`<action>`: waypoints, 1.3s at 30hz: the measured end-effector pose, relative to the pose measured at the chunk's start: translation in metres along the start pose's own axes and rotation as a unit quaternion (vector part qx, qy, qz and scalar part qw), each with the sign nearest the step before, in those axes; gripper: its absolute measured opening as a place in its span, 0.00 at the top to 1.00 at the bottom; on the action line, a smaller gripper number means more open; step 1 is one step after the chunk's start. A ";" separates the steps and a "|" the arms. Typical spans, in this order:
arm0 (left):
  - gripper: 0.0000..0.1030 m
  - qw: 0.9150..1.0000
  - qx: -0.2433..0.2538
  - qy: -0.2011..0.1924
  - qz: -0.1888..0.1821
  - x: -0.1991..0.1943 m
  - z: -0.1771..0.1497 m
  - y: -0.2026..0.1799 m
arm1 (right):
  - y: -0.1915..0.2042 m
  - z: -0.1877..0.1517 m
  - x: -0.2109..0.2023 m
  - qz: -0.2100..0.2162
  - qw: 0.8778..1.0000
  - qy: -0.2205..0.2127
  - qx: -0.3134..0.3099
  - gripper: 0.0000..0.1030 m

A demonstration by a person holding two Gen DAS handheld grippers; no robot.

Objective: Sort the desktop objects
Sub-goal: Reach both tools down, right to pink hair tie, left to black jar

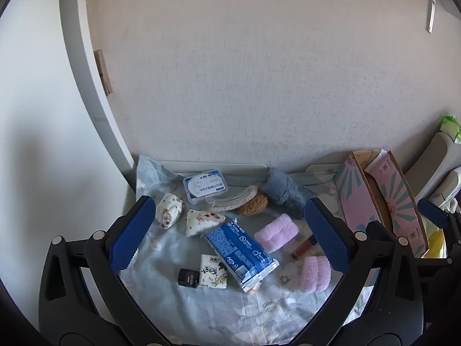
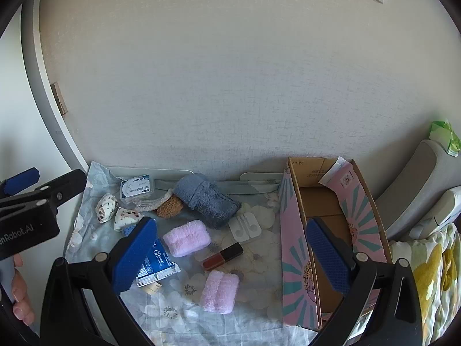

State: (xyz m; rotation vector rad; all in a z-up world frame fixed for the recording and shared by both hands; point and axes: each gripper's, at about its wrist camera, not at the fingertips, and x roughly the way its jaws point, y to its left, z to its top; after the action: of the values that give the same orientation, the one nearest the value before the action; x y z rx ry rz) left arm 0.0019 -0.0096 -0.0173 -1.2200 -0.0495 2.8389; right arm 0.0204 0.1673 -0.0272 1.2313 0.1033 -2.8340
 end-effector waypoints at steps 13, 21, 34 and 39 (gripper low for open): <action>0.00 1.000 0.005 0.003 -0.002 -0.002 -0.003 0.002 | 0.002 -0.002 0.000 0.006 1.000 0.004 0.002 0.00; 0.00 1.000 0.001 -0.011 0.024 -0.016 0.007 0.036 | -0.007 -0.003 -0.003 0.019 1.000 0.016 -0.011 0.00; 0.00 0.997 0.003 0.075 0.019 0.028 -0.070 0.067 | 0.006 -0.045 0.036 0.069 0.993 0.091 -0.019 0.00; 0.05 0.992 0.003 0.123 0.004 0.065 -0.116 0.077 | 0.011 -0.074 0.066 0.072 0.987 0.139 -0.022 0.00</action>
State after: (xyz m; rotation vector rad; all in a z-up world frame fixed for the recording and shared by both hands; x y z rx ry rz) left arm 0.0393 -0.0816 -0.1480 -1.5594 -0.0262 2.6692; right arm 0.0302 0.1606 -0.1266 1.5484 0.0837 -2.5103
